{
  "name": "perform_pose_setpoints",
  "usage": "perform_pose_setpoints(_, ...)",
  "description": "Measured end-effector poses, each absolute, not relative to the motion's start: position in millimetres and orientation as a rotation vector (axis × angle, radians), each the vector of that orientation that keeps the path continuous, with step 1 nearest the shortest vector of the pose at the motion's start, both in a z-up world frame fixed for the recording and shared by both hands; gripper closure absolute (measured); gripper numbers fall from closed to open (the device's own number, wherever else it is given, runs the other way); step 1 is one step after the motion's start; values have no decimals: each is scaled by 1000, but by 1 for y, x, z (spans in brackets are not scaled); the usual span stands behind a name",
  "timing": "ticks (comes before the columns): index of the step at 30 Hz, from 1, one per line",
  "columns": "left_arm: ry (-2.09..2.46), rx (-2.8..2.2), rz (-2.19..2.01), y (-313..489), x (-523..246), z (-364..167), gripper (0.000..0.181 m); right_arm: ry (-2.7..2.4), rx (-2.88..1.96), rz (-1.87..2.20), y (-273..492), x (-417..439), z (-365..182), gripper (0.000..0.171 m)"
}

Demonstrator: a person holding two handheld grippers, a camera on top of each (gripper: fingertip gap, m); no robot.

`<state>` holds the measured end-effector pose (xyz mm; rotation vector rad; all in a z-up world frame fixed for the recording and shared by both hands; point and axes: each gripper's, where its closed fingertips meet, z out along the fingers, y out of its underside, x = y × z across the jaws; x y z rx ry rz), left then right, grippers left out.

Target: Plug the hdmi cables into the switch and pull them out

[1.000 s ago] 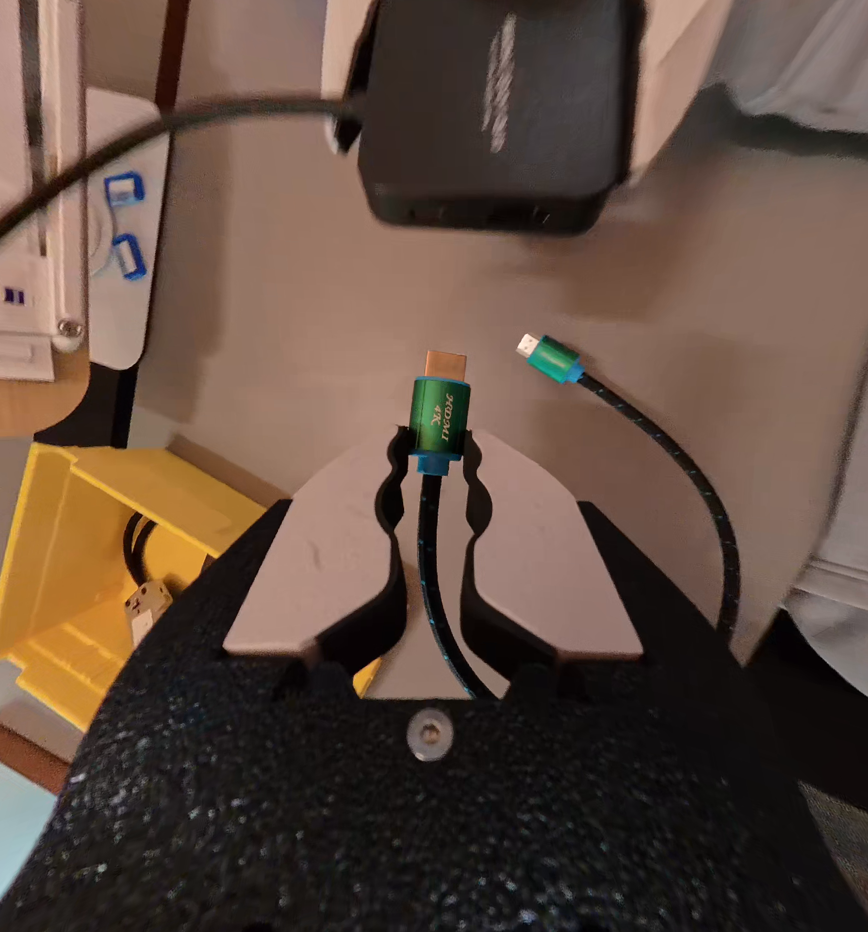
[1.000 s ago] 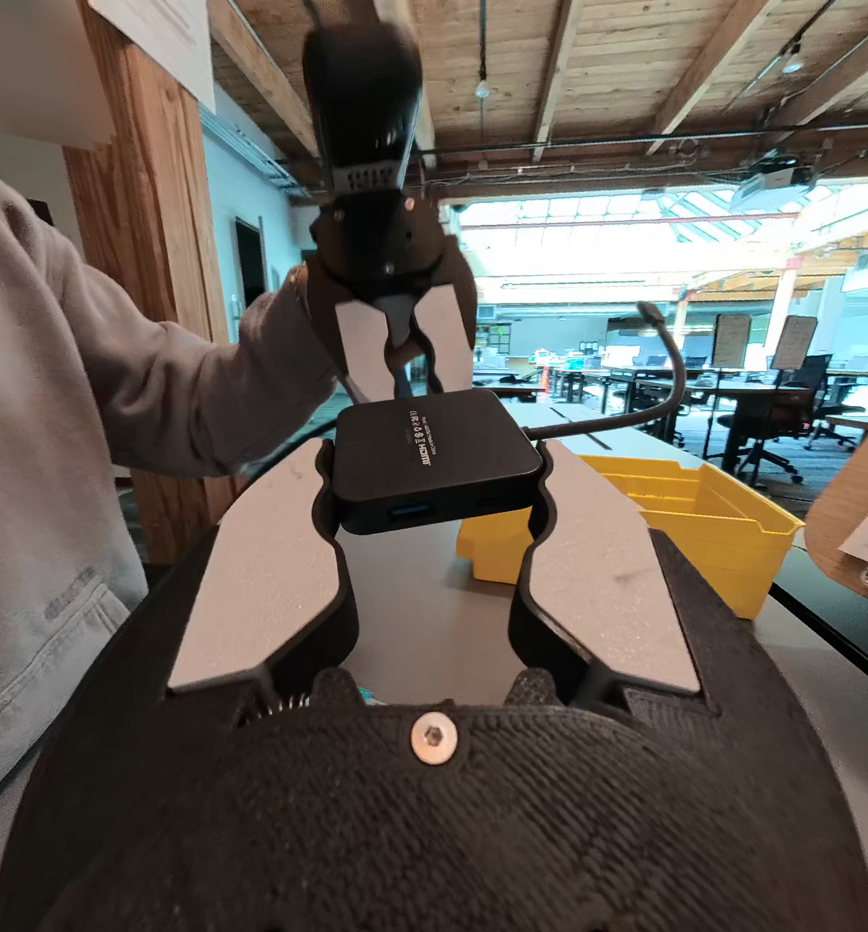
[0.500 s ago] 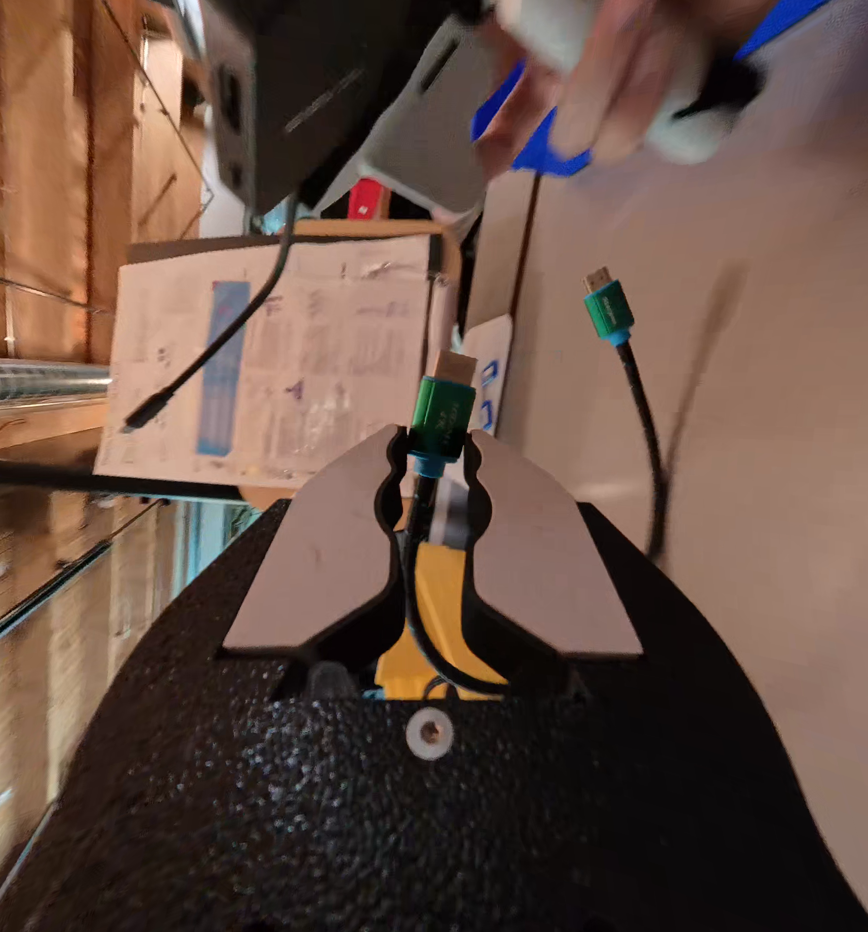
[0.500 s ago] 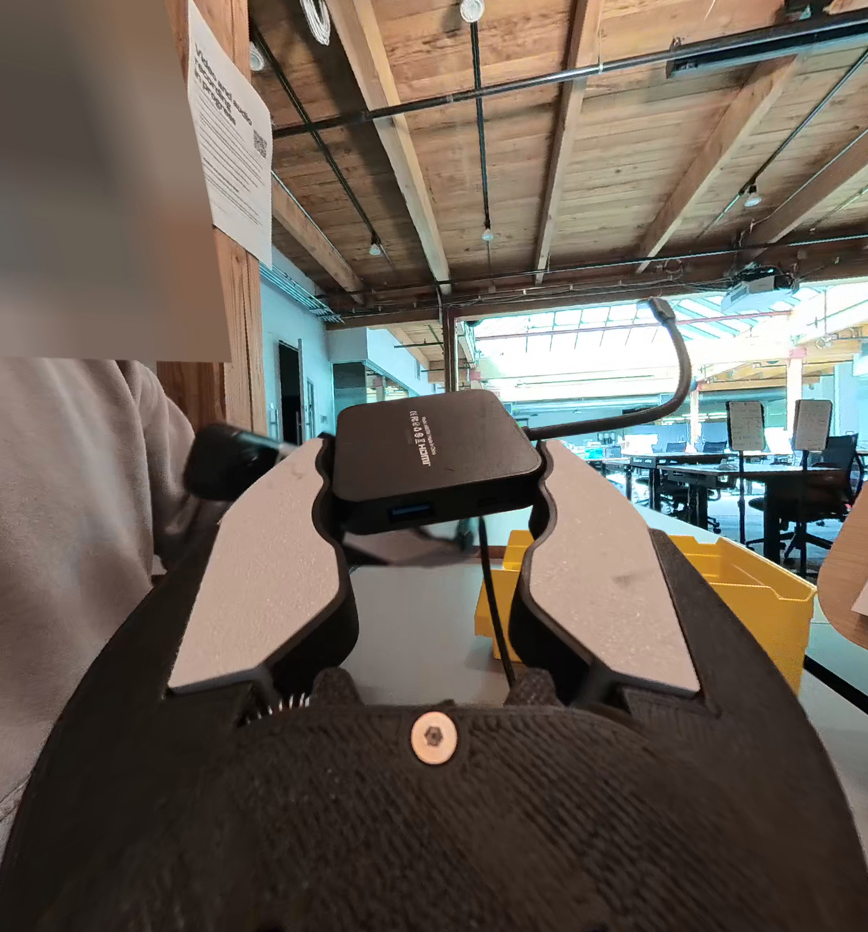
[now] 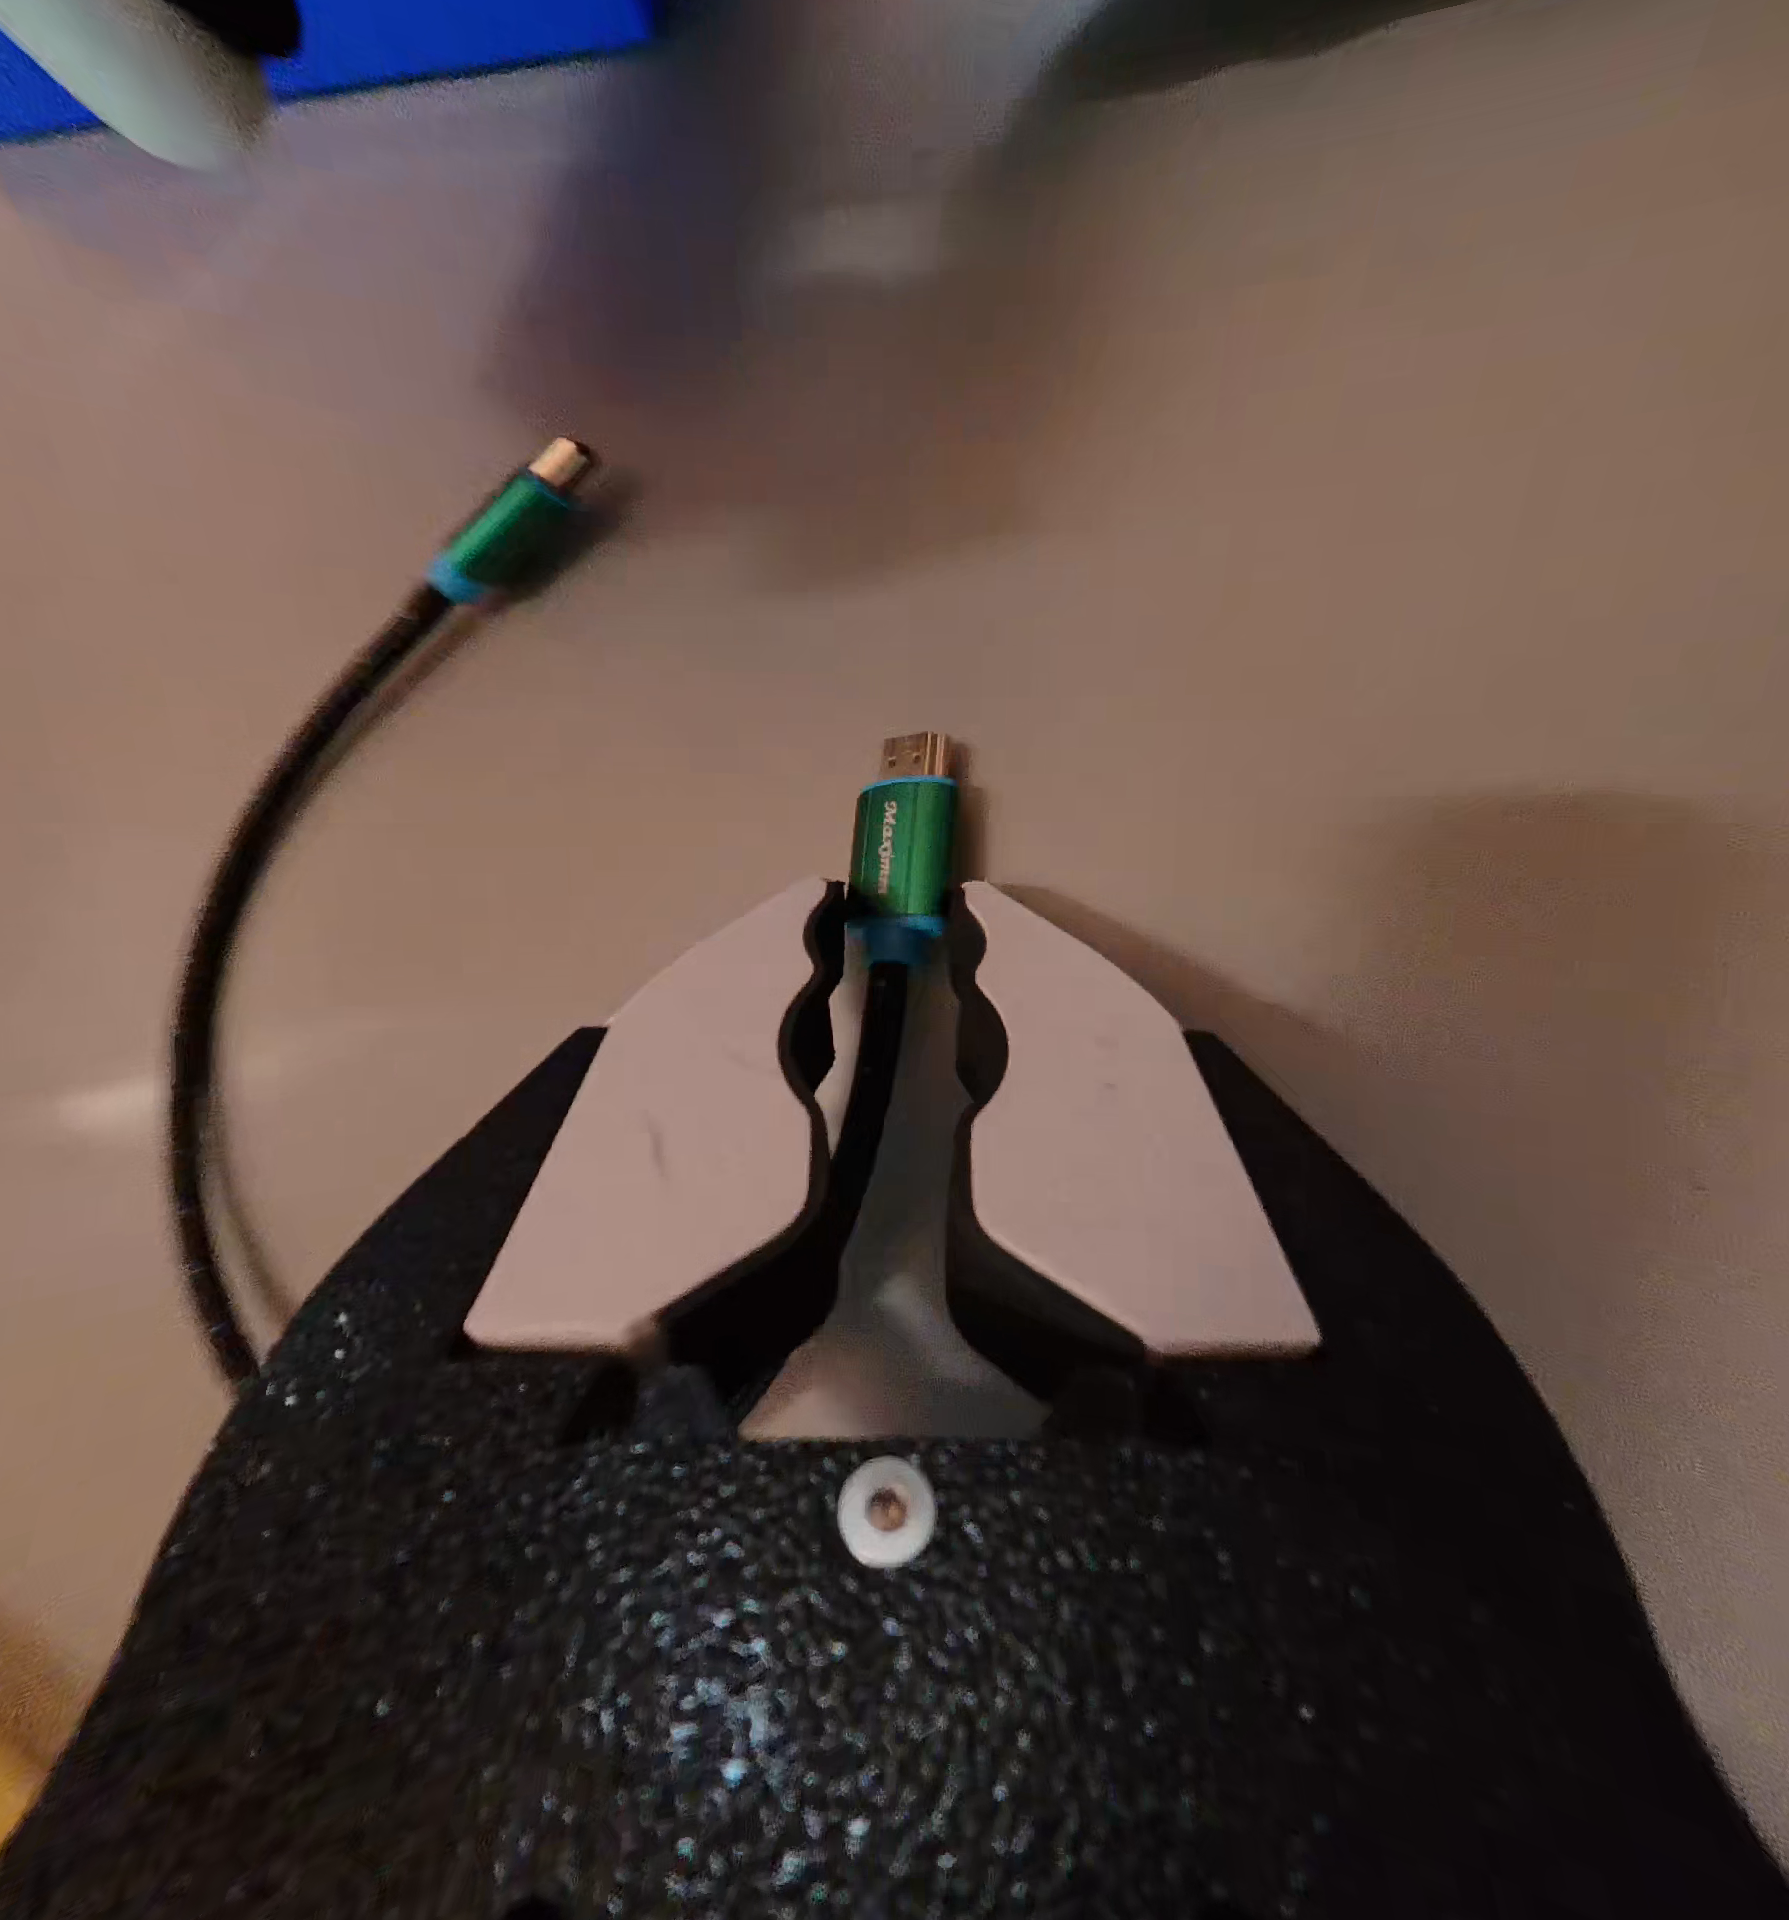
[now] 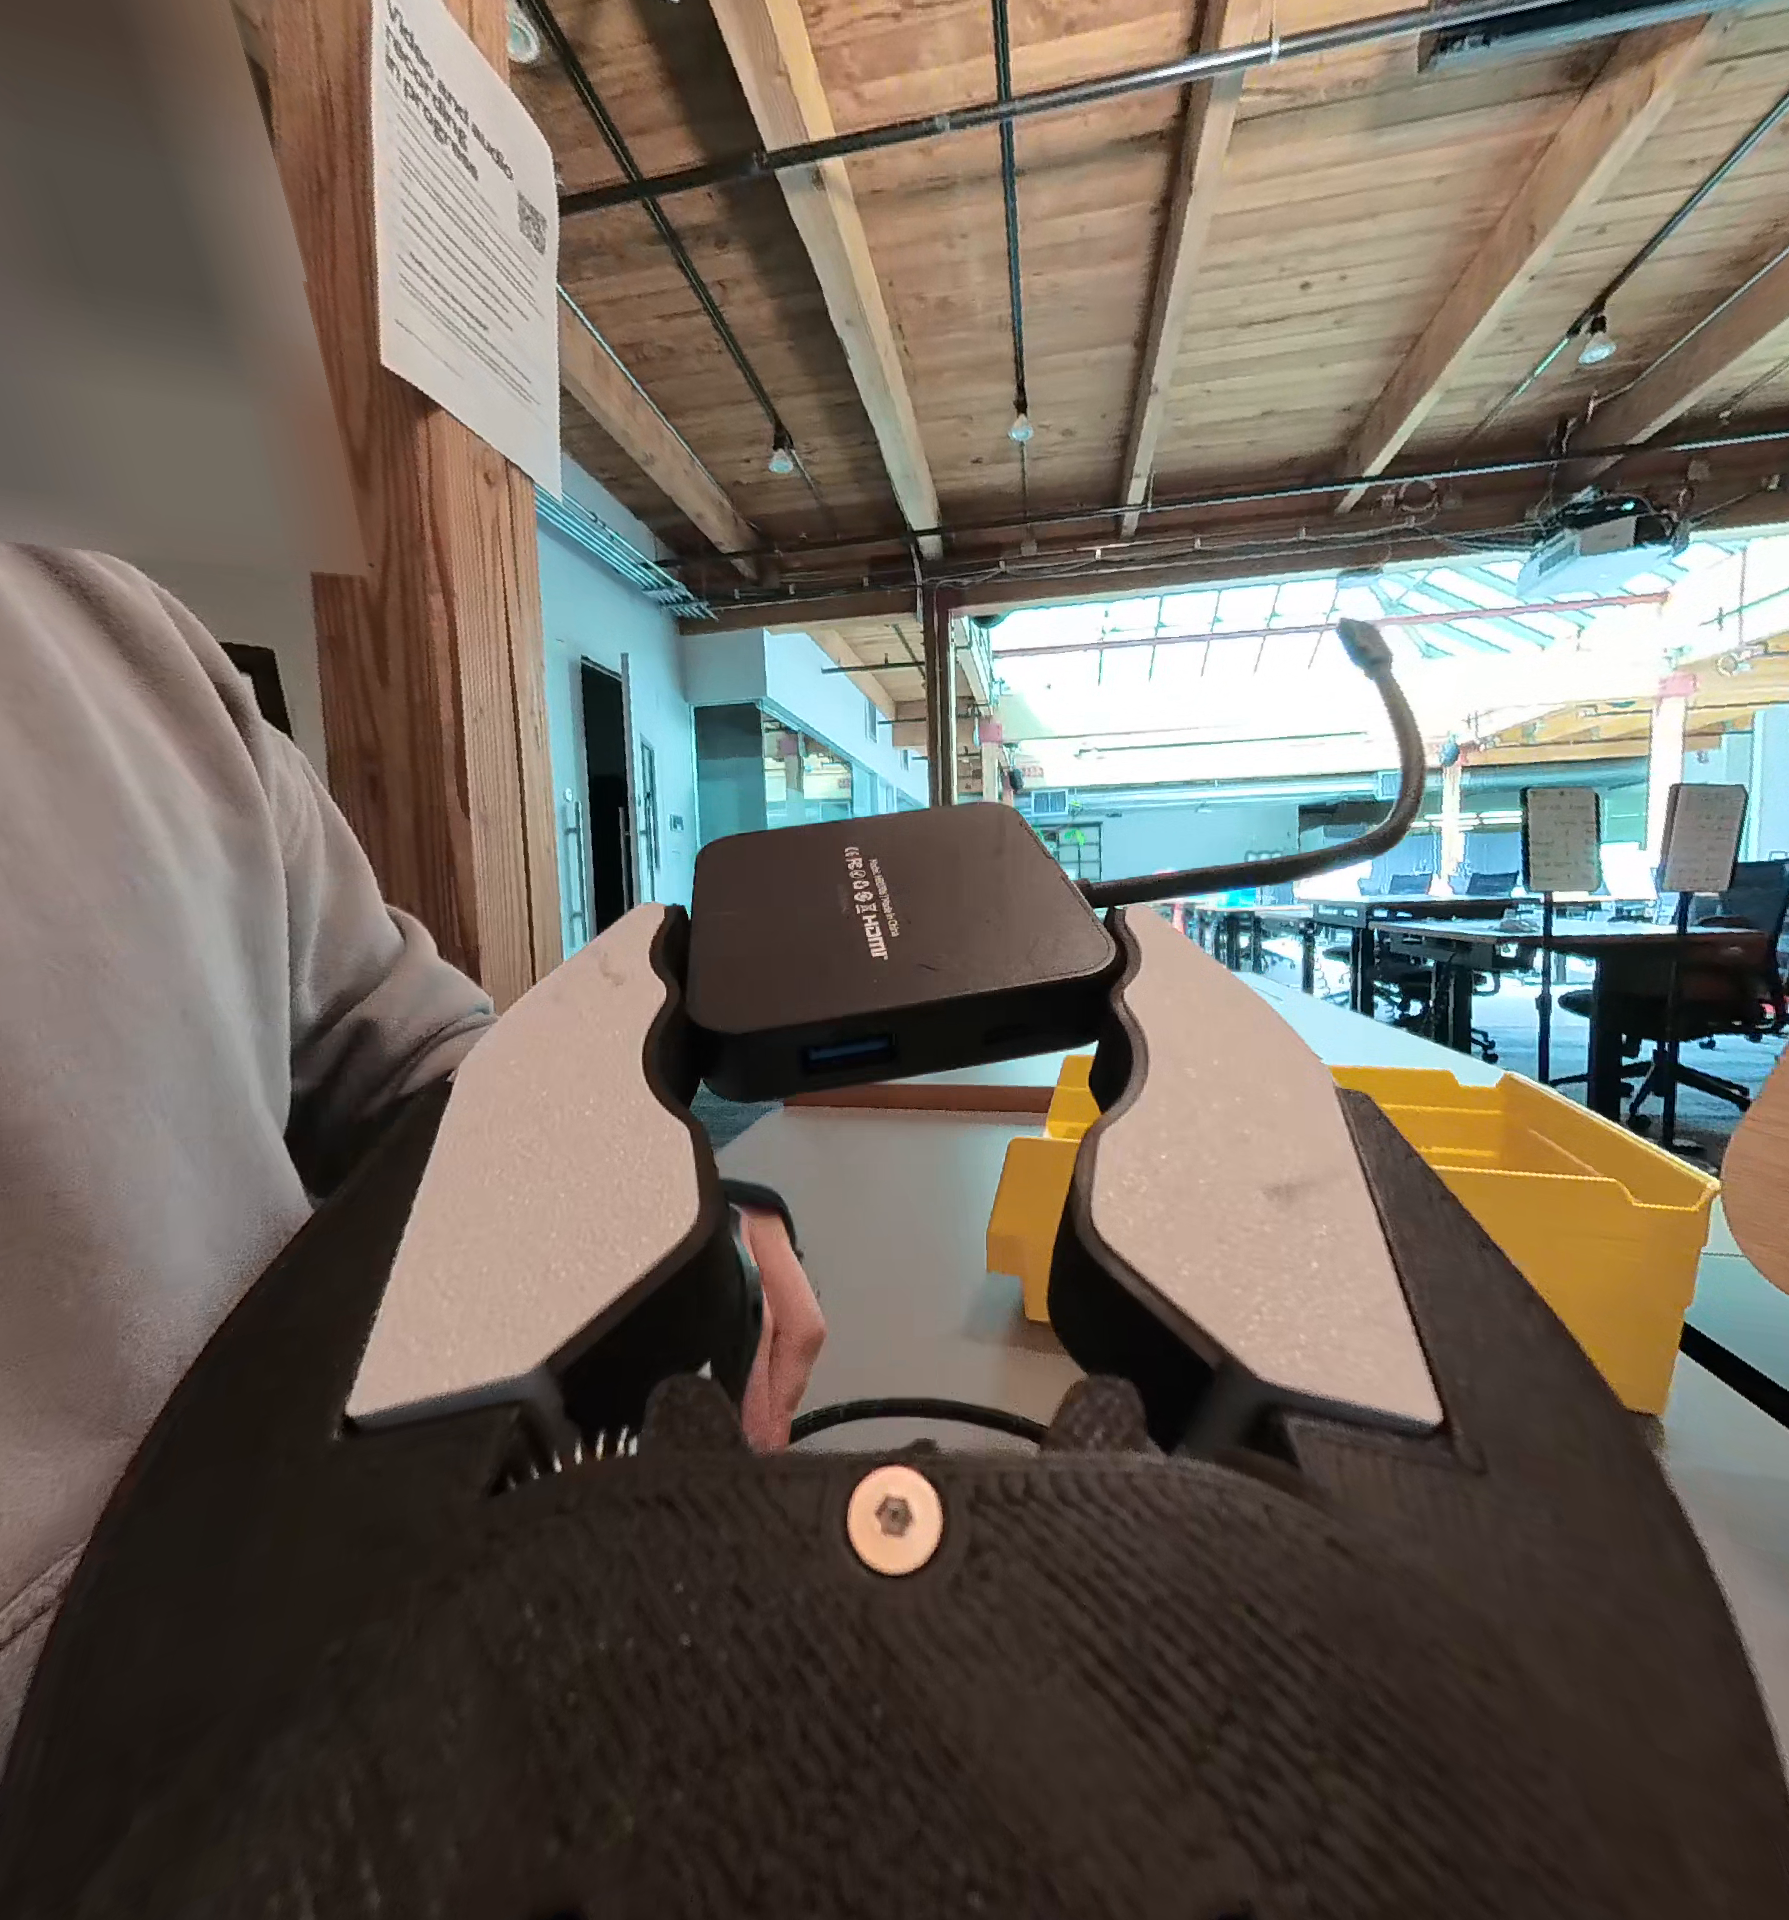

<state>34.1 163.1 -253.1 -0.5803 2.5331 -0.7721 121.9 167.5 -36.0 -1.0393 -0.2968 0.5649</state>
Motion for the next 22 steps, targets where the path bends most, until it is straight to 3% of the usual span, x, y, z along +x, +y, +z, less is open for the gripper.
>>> perform_pose_setpoints(4, 2627, -662, -969, 158, 29, -250, 156, -304, -1064, 560, 170, 120, -39, 95)
perform_pose_setpoints(11, 2789, -650, -906, 160, 20, -259, 137, -314, -1086, 550, 173, 118, -41, 96)
perform_pose_setpoints(17, 2695, -730, -988, 158, 31, -260, 161, -309, -1158, 490, 182, 117, -51, 95)
perform_pose_setpoints(22, 2626, -713, -831, 171, 42, -248, 161, -323, -1277, 357, 193, 118, -59, 96)
